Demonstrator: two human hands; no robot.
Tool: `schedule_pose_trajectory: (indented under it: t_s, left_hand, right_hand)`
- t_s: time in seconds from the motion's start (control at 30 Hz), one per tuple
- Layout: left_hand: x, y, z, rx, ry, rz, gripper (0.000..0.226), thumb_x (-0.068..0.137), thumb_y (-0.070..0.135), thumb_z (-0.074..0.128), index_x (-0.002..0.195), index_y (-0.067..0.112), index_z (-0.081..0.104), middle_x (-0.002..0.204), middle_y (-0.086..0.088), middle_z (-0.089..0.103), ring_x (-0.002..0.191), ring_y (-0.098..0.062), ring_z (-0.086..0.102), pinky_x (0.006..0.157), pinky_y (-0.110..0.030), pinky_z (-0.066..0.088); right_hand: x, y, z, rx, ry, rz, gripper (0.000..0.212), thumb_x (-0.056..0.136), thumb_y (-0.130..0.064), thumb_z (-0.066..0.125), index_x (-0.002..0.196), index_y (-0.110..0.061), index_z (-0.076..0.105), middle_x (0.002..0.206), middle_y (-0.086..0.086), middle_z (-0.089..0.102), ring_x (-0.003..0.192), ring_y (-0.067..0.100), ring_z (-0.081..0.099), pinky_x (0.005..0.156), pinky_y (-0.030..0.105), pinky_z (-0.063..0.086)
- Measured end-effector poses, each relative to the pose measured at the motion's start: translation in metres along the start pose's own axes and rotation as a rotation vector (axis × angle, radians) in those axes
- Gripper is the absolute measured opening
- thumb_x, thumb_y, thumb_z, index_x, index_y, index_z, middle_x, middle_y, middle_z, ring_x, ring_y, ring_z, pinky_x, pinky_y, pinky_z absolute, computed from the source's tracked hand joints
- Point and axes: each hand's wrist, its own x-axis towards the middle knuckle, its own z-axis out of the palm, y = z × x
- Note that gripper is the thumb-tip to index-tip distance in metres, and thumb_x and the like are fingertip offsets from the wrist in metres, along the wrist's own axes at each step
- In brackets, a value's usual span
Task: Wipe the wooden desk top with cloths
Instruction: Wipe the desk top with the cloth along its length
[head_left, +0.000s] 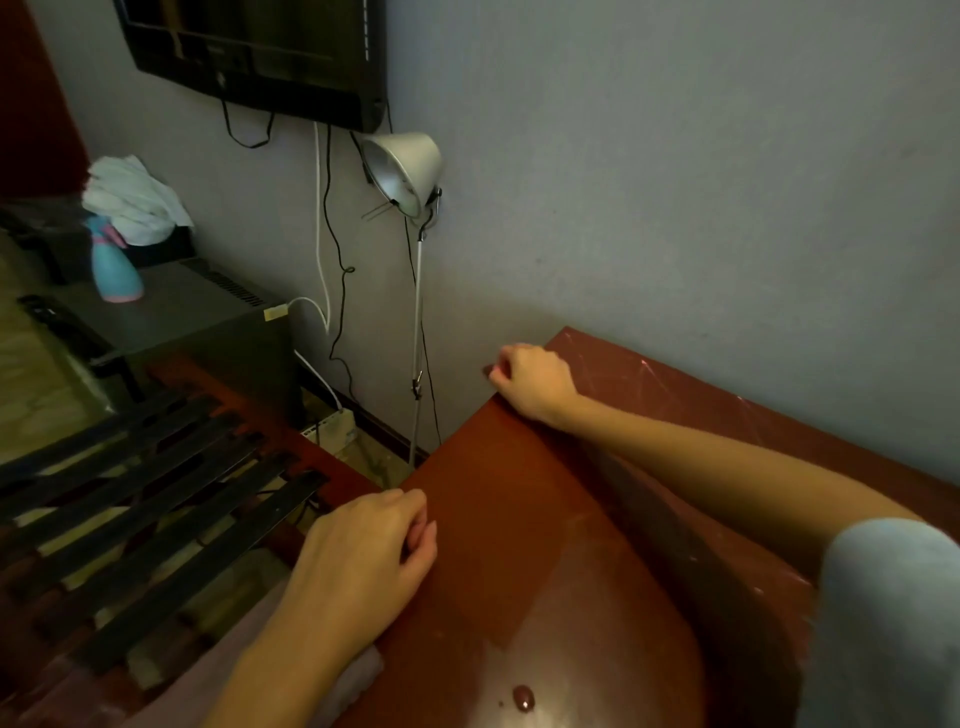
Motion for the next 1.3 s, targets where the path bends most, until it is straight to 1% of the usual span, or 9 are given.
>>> schedule_pose_trajectory:
  t_s: [0.2,0.27,0.43,0.57,0.83,0.97,1.13,1.23,1.3]
  left_hand:
    - [0.000,-0.001,0.000,-0.021,0.014,-0.010,0.037,0.079,0.026,0.069,0.061,0.030,0.038,0.054,0.016,0.037,0.047,0.003,0.035,0.043,-0.009,0.023]
    - [0.000,0.000,0.001,-0.025,0.007,-0.010,0.036,0.079,0.025,0.069,0.061,0.030,0.039,0.054,0.015,0.038,0.047,0.002,0.037,0.043,-0.010,0.026]
    - [0.002,0.001,0.002,-0.015,0.000,-0.016,0.036,0.081,0.027,0.065,0.060,0.031,0.036,0.055,0.014,0.039,0.048,-0.001,0.039,0.041,-0.014,0.029]
    - [0.002,0.000,0.000,-0.019,-0.008,-0.017,0.036,0.082,0.028,0.064,0.061,0.031,0.035,0.055,0.014,0.039,0.048,-0.001,0.039,0.041,-0.013,0.027]
    - [0.002,0.001,-0.005,0.000,-0.044,-0.005,0.043,0.080,0.028,0.068,0.061,0.033,0.030,0.054,0.016,0.035,0.046,0.002,0.034,0.040,-0.012,0.020]
    - [0.002,0.002,-0.004,0.005,-0.047,-0.016,0.040,0.082,0.029,0.066,0.060,0.032,0.032,0.054,0.015,0.037,0.047,-0.001,0.037,0.041,-0.013,0.022]
    - [0.004,0.005,-0.010,0.027,-0.106,-0.031,0.040,0.079,0.028,0.067,0.060,0.031,0.033,0.053,0.015,0.036,0.045,-0.001,0.037,0.039,-0.013,0.021]
    - [0.004,0.008,-0.017,0.036,-0.137,-0.023,0.040,0.075,0.029,0.069,0.060,0.033,0.032,0.052,0.016,0.034,0.043,0.002,0.035,0.036,-0.012,0.016]
    - [0.006,0.007,-0.019,0.028,-0.148,-0.036,0.041,0.074,0.030,0.070,0.060,0.033,0.032,0.051,0.016,0.034,0.043,0.003,0.035,0.033,-0.013,0.017]
  right_hand:
    - [0.011,0.057,-0.007,-0.043,0.087,0.250,0.026,0.095,-0.029,0.044,0.091,-0.007,0.058,0.099,0.016,0.063,0.089,0.035,0.061,0.064,0.031,0.036]
    - [-0.007,0.053,-0.009,-0.069,0.092,0.233,0.028,0.096,-0.031,0.043,0.096,-0.007,0.058,0.103,0.016,0.062,0.091,0.036,0.060,0.065,0.034,0.038]
    - [-0.062,0.013,-0.012,-0.046,0.036,-0.011,0.021,0.095,-0.036,0.044,0.084,-0.018,0.046,0.089,0.002,0.053,0.078,0.028,0.059,0.059,0.029,0.033]
    - [-0.043,0.000,-0.009,-0.050,0.063,-0.102,0.022,0.094,-0.036,0.046,0.081,-0.019,0.049,0.084,-0.004,0.050,0.077,0.023,0.057,0.057,0.027,0.028]
    - [0.013,0.064,-0.024,-0.221,0.084,0.240,0.032,0.095,-0.037,0.049,0.092,-0.008,0.063,0.097,0.014,0.067,0.090,0.034,0.063,0.064,0.030,0.037]
    - [-0.017,0.059,-0.034,-0.305,0.016,0.114,0.031,0.096,-0.034,0.046,0.095,-0.007,0.062,0.097,0.015,0.067,0.088,0.034,0.063,0.063,0.031,0.040]
    - [-0.045,0.011,-0.017,-0.114,0.022,-0.059,0.025,0.094,-0.034,0.047,0.083,-0.014,0.055,0.086,0.008,0.064,0.079,0.031,0.061,0.060,0.029,0.037]
    - [-0.010,0.010,-0.010,-0.093,0.028,0.019,0.026,0.094,-0.036,0.048,0.082,-0.015,0.056,0.089,0.012,0.066,0.083,0.033,0.063,0.063,0.032,0.041]
    - [0.021,0.033,-0.008,-0.092,0.049,0.179,0.030,0.093,-0.036,0.048,0.091,-0.011,0.063,0.100,0.017,0.067,0.093,0.036,0.063,0.072,0.036,0.048]
